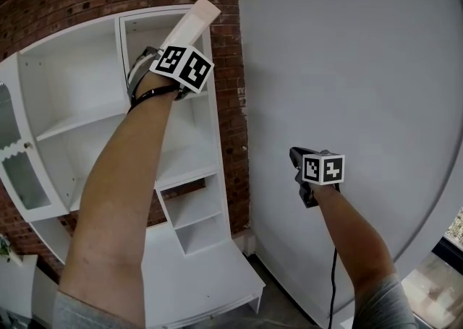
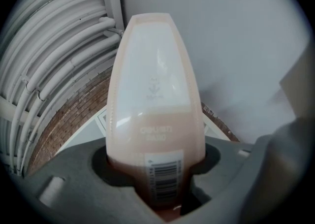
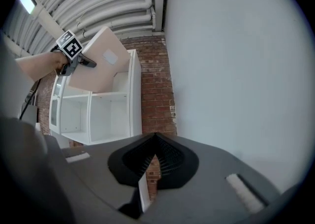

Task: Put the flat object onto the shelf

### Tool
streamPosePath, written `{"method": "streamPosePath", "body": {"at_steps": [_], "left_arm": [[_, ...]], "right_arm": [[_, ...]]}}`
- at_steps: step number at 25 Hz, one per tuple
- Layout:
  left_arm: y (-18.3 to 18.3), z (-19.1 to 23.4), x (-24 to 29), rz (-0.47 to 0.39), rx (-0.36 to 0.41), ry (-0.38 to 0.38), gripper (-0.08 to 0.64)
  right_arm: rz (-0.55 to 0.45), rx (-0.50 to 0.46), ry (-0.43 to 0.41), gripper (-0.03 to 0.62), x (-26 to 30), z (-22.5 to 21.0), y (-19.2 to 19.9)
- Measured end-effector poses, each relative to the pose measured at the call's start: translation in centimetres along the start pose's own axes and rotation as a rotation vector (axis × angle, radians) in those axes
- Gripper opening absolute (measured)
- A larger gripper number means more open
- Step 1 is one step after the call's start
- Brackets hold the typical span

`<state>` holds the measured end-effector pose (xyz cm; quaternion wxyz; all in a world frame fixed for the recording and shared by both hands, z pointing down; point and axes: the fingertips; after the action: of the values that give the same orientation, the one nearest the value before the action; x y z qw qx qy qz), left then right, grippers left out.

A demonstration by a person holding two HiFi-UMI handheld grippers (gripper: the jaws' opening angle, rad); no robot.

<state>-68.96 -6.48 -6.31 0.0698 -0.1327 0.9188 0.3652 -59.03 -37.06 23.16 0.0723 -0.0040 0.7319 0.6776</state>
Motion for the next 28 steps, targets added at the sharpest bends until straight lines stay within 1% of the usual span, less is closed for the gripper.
{"method": "streamPosePath", "body": {"at_steps": [3,11,20,24,28], "left_arm": [[0.0,0.1,-0.4,0.034,-0.033,-0.011,0.278],[0.2,-0.2,0.5,0.064,-0.017,-0.018,0.279],[1.1,-0.4,3.6,0.061,-0.014,-0.023,0.281],[1.1,-0.3,5.1,0.060,-0.025,-0.013,0.282],[1.4,-0.3,6.6,0.058,-0.034,-0.005,0.287]], "right_arm": [[0.001,0.014,0.005,0.009,0.0,0.1,-0.1],[0.009,0.029,0.008,0.009,-1.0,-0.1,0.3],[0.009,0.013,0.050,0.009,-1.3,-2.7,-0.4],[0.000,0.008,0.065,0.009,-0.4,-3.5,-1.1],[-0.004,-0.011,0.064,0.009,1.2,-3.3,-1.7]]}}
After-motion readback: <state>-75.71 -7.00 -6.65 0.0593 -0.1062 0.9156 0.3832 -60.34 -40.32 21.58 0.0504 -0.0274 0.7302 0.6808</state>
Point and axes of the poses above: the fingertips, and each gripper's own axes: x forward along the fingers, z to its left, y out of its underside, and after that the axes turned 9 degrees about -z, right-handed
